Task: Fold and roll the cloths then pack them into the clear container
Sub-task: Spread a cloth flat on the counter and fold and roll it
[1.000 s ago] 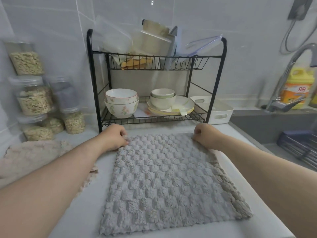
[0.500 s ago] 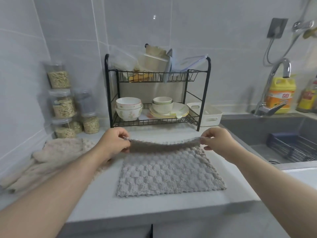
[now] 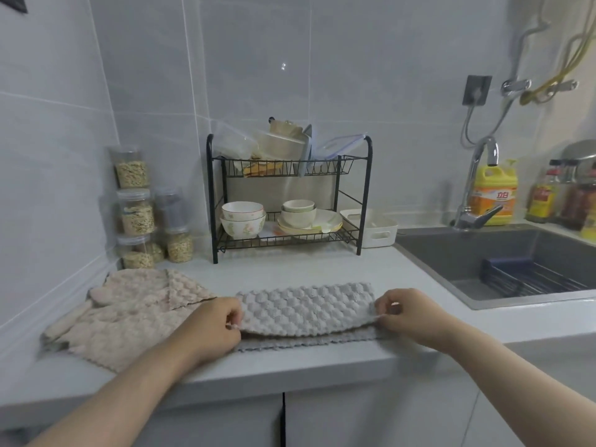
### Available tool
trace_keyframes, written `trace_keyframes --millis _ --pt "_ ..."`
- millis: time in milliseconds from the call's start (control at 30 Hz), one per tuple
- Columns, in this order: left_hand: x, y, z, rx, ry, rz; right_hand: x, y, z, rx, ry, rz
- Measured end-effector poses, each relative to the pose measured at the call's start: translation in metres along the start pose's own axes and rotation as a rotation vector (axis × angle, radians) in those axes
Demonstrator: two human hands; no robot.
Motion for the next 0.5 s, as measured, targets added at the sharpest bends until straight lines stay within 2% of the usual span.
trace_keyframes --millis 133,367,433,500 --pt "0.010 0.013 -0.015 -0.001 -0.083 -0.063 -0.015 0.006 -0.010 0.012 0.069 0.099" --pt "0.005 0.015 -0.018 -0.016 -0.095 -0.189 -0.020 0.008 -0.015 0.005 0.068 0.094" --pt "0.003 0.016 -0.018 -0.042 -0.071 -0.244 -0.016 0.013 -0.016 0.035 0.003 0.052" --pt "0.004 0.016 -0.015 -0.127 -0.006 -0.262 -0.010 0.017 -0.013 0.025 -0.200 -0.009"
Point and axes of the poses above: each hand's wrist, its own y-axis away from the middle knuckle, its own z-axis out of the back of the hand, x = y × z, the point moved 3 cm from there along -y, towards the middle knuckle, and after that the axes turned 15 degrees about -z, right-handed, at the moved point
